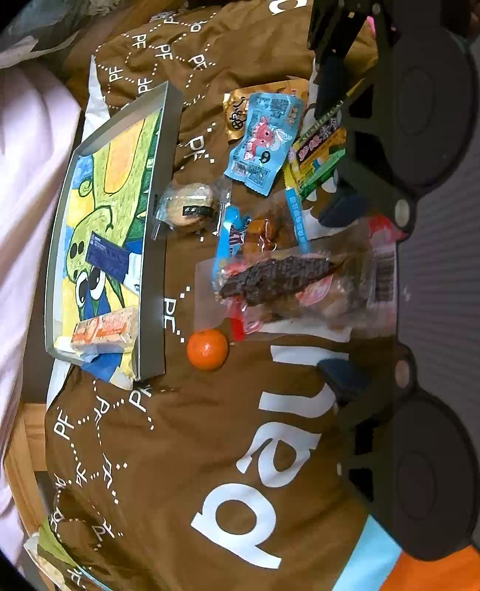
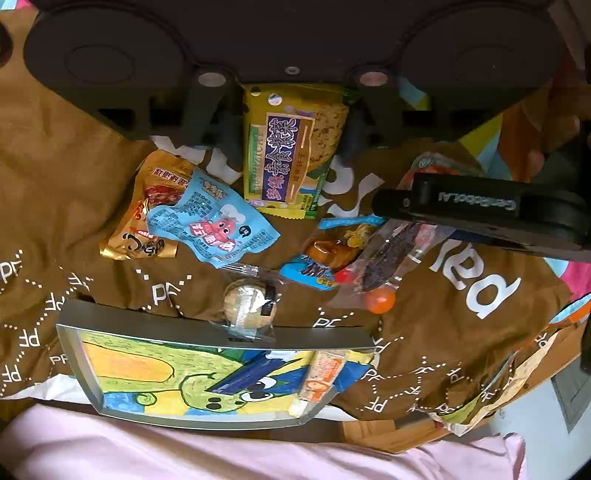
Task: Organize snacks
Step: 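Close the right tool on the yellow wafer pack while the left tool grasps the meat snack bag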
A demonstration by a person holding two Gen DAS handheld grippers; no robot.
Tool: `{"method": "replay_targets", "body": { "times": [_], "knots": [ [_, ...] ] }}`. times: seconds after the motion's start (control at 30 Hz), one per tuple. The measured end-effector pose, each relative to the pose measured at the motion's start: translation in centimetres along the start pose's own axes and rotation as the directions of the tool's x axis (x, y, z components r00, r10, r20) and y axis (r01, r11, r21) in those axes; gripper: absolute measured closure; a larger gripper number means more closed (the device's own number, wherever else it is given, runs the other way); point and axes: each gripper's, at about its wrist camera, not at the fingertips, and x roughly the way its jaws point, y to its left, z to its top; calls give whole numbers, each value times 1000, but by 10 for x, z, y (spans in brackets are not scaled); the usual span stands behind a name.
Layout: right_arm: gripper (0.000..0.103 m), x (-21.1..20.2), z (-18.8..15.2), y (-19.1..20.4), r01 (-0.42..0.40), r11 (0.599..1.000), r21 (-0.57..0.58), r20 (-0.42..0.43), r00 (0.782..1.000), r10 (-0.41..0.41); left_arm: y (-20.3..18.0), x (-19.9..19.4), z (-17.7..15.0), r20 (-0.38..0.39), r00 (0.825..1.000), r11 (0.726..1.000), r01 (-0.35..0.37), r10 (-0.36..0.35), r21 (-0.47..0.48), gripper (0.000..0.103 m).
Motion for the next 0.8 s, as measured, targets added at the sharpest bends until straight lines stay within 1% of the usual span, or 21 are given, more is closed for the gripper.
{"method": "replay_targets", "body": {
  "times": [0.03,0.07,0.13,0.27,0.33,0.37,0.43,0.47,0.5,0.53,0.63,0.67,0.7,0.73,0.77,0.8],
  "knots": [
    [49,0,0,1,4,1000,-3,-4,1000,-4,-1,-1,-1,1,1000,1000,-1,1,6,36],
    [49,-1,0,3,9,1000,-12,-10,1000,-9,-1,-3,-1,1,1000,1000,-3,3,14,38],
    [50,-5,-1,6,16,999,-31,-19,1000,-16,-2,-6,-1,2,1000,1000,-4,4,19,44],
    [50,-17,-7,10,27,996,-83,-19,999,-29,2,-18,-6,-11,1000,1000,20,-21,-12,48],
    [49,-21,-9,11,30,995,-95,-15,999,-31,0,-21,-9,-15,1000,1000,19,-19,0,48],
    [49,-21,-9,11,31,994,-102,-12,999,-33,-1,-21,-9,-13,1000,1000,17,-17,10,47],
    [49,-18,-8,12,38,993,-111,-8,999,-39,-3,-18,-9,-15,1000,1000,9,-9,22,38],
    [48,-17,-8,12,40,993,-114,-7,999,-41,-4,-15,-8,-17,1000,1000,3,-3,29,35],
    [44,-16,-7,12,41,993,-115,-2,999,-41,-6,-12,-7,-16,1000,999,-6,7,41,32],
    [42,-14,-6,12,44,992,-116,5,999,-44,-9,-10,-6,-12,1000,998,-20,20,57,29],
    [42,-5,-3,11,49,992,-115,4,999,-49,-13,-3,-3,1,998,993,-60,60,97,28],
    [43,-3,-2,10,44,993,-106,-1,999,-45,-12,-1,-2,-1,998,994,-58,59,91,28],
    [44,-1,-2,8,36,995,-92,-8,999,-37,-10,-1,-2,-4,999,996,-51,51,78,32],
    [45,-1,-2,7,29,997,-78,-13,999,-30,-9,-2,-1,-5,999,997,-41,41,67,37],
    [49,-2,-2,7,24,997,-70,-15,1000,-25,-7,-3,-2,-6,1000,998,-30,30,59,41],
    [50,-3,-2,8,22,998,-66,-17,1000,-23,-6,-5,-2,-9,1000,998,-21,22,56,45]
  ]
}}
